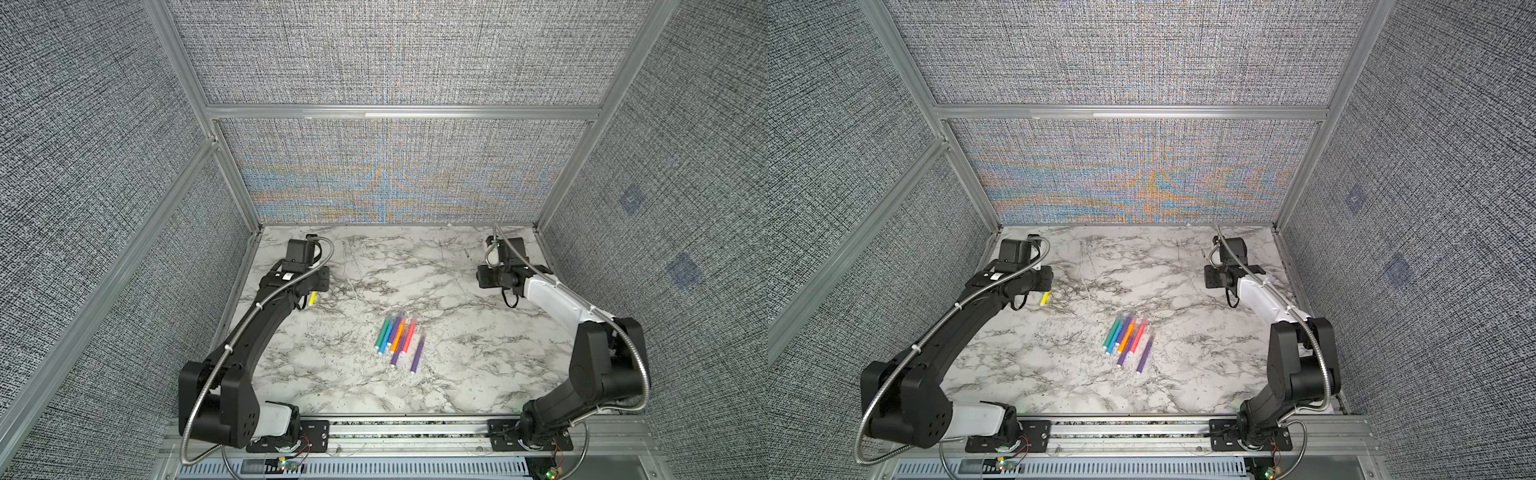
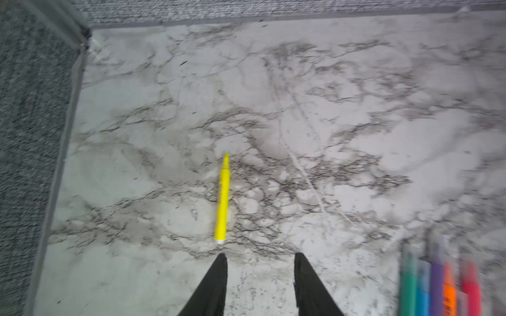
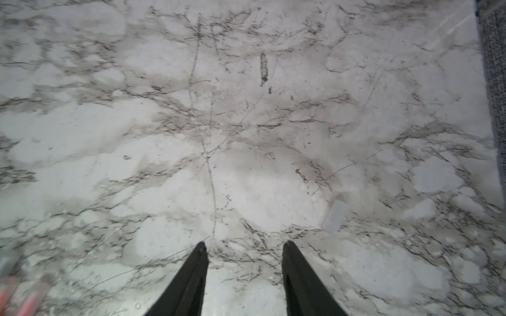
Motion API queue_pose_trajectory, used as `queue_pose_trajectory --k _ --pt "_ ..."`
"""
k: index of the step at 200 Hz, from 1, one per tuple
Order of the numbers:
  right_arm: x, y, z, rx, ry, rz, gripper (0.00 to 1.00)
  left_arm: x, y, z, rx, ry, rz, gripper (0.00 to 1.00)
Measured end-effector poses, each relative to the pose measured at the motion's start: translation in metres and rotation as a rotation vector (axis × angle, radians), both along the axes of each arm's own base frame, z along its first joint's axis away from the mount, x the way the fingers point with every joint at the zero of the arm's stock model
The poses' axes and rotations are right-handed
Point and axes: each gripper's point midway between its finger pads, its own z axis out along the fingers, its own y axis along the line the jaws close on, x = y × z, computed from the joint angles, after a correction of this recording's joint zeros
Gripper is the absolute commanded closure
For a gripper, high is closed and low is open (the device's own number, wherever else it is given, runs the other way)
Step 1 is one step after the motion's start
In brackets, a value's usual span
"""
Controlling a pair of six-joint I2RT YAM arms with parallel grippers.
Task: Remove pen caps from pens
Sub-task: Pick up the pen from the center of the table.
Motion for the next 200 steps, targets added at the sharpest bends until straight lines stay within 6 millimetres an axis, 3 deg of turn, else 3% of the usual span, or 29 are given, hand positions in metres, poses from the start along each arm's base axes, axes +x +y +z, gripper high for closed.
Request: queue_pose_trajectory --k 28,68,100,146,200 --pt "-0.016 0.019 0.028 0.052 -0.077 0.054 0.52 -0.033 -0.061 0.004 -0.086 -0.039 -0.172 0.60" --pt "-0.036 0.024 0.064 0.119 -0.184 0.058 0.52 -0.099 -0.126 -0.027 -0.168 0.010 -0.359 0.62" --pt "-0.045 0.028 0.071 0.154 -0.214 0.065 0.52 -0.141 -0.176 -0.049 -0.145 0.065 -0.478 0.62" --pt "-0.053 0.032 0.071 0.181 -0.232 0.070 0.52 -0.153 -0.217 -0.089 -0.002 0.145 -0.461 0.62" --pt "-0.061 0.029 0.078 0.188 -0.257 0.064 0.52 -0.160 -0.255 -0.106 0.105 0.170 -0.457 0.62"
